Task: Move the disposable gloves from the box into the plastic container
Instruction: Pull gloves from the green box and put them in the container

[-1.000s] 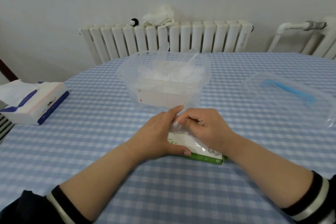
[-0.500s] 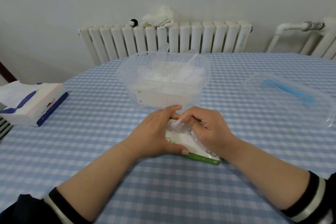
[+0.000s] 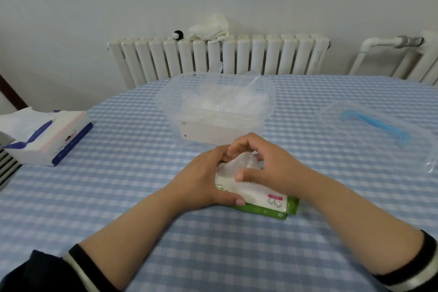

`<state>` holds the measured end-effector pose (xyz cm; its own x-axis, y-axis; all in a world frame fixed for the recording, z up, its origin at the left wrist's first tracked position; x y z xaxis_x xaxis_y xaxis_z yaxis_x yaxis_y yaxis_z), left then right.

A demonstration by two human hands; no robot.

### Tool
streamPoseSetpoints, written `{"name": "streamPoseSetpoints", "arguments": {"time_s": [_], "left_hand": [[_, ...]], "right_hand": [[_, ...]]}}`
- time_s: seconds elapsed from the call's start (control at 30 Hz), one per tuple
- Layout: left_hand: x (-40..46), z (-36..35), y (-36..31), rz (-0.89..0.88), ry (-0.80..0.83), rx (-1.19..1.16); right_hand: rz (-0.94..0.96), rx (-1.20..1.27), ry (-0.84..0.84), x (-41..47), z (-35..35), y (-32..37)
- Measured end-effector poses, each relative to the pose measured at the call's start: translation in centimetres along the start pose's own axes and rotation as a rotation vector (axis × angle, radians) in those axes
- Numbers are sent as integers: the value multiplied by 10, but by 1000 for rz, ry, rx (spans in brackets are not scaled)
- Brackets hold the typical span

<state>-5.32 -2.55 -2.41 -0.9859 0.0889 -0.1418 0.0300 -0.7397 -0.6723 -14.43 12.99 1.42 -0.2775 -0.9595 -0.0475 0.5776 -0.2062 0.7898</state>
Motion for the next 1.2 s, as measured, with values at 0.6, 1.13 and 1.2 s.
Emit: {"name": "streamPoseSetpoints", "arguments": {"time_s": [0.6,1.13,1.2], "left_hand": [[0,0,0,-17,24,-16],[2,1,3,-1,40,48],[2,2,1,-18,41,40]], "right_hand": [[91,8,-103,0,-10,1],[240,497,-500,-7,-7,3],[250,595,-538,-7,-5,5]]}}
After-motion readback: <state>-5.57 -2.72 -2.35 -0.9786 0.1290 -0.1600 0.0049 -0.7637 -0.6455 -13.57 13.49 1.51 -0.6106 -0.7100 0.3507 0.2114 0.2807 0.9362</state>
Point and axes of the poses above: each hand's wrist, its own x-axis towards the middle knuckle, its own z-axis out of the back of the hand, y = z × x, the point moved 2 cm from there along x, towards the middle knuckle, and after that the axes turned 15 degrees about y, right-handed, at the moved point
